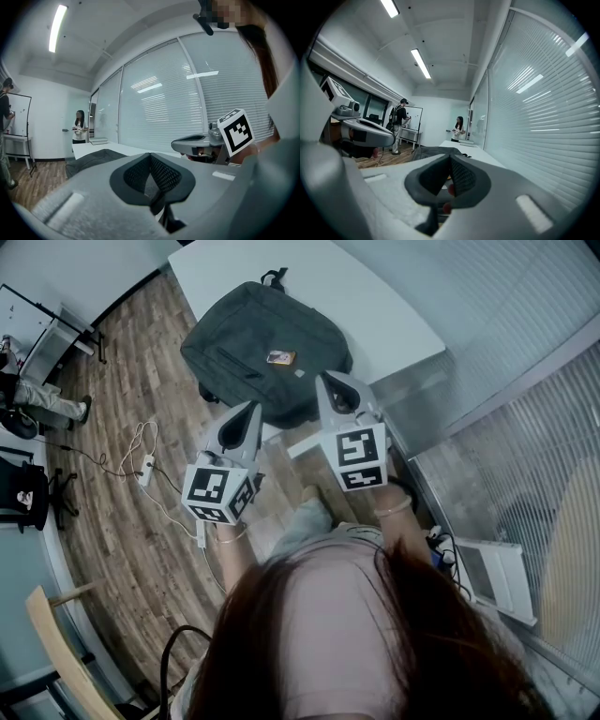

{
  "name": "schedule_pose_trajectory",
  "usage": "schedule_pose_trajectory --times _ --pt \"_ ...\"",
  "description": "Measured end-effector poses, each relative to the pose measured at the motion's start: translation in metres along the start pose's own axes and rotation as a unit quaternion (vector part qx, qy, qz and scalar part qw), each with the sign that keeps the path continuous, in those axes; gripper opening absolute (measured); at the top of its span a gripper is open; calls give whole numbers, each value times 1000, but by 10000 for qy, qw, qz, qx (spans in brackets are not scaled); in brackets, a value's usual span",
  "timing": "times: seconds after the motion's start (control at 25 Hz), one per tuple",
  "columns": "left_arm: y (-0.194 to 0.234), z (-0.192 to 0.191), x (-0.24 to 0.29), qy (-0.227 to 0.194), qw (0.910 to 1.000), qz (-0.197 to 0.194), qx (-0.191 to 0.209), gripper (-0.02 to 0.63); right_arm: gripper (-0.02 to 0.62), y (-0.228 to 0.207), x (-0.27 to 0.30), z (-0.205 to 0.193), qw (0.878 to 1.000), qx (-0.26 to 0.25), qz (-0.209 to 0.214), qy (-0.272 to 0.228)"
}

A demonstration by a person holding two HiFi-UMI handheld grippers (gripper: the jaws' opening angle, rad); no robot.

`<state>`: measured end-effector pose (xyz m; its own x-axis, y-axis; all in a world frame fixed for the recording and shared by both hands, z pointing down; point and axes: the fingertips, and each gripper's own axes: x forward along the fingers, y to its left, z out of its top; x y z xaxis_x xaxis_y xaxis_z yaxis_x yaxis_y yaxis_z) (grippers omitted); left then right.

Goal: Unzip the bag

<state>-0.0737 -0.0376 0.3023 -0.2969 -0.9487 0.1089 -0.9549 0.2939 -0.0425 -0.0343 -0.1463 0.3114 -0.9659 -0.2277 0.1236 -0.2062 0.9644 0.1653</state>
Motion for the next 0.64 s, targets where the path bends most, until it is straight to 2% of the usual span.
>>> schedule_pose_trajectory --times 0.64 --pt "21 4 -4 -115 9999 -82 -30 11 3 13 12 11 10000 27 39 -82"
